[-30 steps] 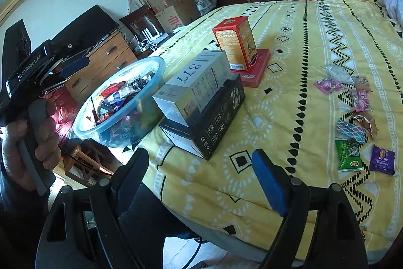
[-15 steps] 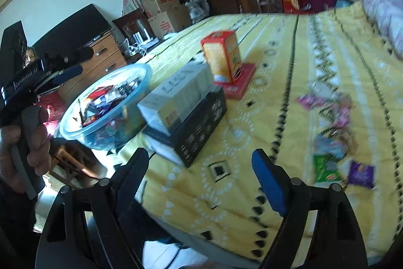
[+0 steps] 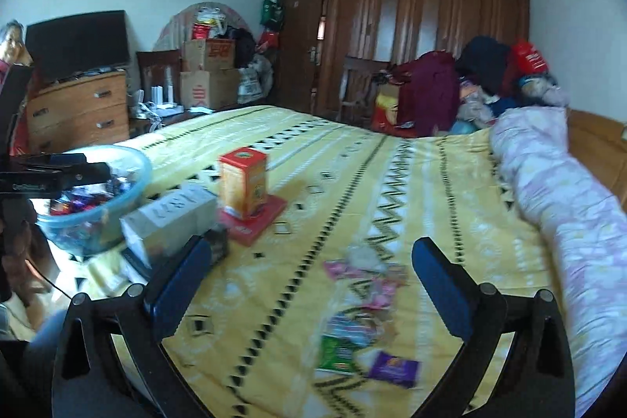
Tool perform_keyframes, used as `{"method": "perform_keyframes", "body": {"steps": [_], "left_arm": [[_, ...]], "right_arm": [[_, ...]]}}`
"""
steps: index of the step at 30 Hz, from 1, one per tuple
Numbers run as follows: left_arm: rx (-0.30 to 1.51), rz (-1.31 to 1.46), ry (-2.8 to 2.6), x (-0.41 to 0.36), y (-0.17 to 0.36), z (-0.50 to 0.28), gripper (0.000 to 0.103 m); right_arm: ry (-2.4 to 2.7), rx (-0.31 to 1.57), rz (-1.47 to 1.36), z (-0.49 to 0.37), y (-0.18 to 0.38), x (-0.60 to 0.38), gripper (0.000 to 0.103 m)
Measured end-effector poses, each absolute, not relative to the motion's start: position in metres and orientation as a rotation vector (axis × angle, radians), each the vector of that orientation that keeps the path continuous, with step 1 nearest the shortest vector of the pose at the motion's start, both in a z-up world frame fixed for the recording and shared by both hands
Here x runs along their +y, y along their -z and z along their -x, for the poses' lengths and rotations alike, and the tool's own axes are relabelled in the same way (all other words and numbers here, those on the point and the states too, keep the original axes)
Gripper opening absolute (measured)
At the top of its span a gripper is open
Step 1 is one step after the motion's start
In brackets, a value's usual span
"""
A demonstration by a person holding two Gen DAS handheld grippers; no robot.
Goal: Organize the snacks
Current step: 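Move both grippers back from the bowl toward the snacks on the bed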
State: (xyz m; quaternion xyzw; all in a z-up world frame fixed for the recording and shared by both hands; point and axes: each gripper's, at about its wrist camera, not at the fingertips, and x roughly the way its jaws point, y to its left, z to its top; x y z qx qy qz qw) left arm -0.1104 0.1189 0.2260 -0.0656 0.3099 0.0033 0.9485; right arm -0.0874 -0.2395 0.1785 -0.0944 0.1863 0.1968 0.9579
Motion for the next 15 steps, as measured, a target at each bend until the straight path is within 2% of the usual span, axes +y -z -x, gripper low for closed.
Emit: {"method": "perform_keyframes", "body": {"steps": [4, 8, 15], "left_arm": [[0.676, 0.095, 0.048, 0.09, -0.211, 0.099, 0.092], [0.722, 0.072, 0.1, 0.065, -0.196, 0.088, 0.092], [0.821, 0.054, 0.134, 0.043, -0.164, 0.071, 0.092]], "right_arm": [[-0.361, 0.471, 0.054, 0.071, -0.159, -0.291, 0.103], [-0.315, 0.616, -0.036, 0.047, -0.118, -0.327, 0.102], [-0.265, 0.905, -0.254, 0.002, -0.015, -0.375, 0.088]]}}
